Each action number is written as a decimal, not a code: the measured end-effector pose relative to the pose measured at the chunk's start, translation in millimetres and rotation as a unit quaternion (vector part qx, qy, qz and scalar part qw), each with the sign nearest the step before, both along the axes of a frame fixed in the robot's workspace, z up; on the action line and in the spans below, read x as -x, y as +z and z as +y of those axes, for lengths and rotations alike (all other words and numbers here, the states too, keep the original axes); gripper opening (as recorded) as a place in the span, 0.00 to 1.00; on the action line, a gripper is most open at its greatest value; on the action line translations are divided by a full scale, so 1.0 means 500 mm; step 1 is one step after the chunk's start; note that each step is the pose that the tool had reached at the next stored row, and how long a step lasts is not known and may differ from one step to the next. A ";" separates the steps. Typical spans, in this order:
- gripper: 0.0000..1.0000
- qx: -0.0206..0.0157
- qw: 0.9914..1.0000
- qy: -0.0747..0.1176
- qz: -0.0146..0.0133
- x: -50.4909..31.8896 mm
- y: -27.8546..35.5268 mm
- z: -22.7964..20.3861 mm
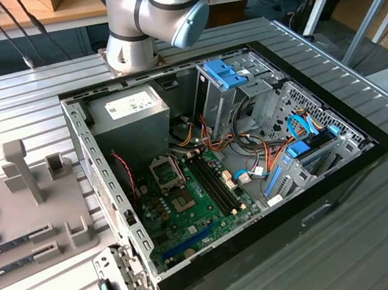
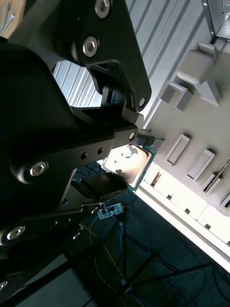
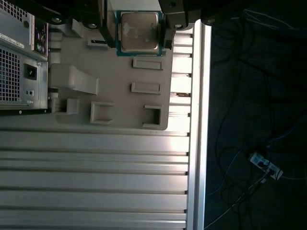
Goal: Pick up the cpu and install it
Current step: 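Pick up the cpu and move it towards the insertion slot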
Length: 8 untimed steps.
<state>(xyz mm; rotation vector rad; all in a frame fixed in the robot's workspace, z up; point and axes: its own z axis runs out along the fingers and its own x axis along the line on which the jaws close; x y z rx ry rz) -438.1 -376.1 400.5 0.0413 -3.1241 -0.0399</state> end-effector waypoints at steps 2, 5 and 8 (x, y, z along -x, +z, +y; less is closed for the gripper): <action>0.47 0.000 1.000 0.000 0.000 0.000 0.005 0.0000; 0.47 0.000 1.000 0.000 0.000 0.000 0.011 0.0000; 0.47 0.000 1.000 0.000 0.000 0.000 0.018 0.0000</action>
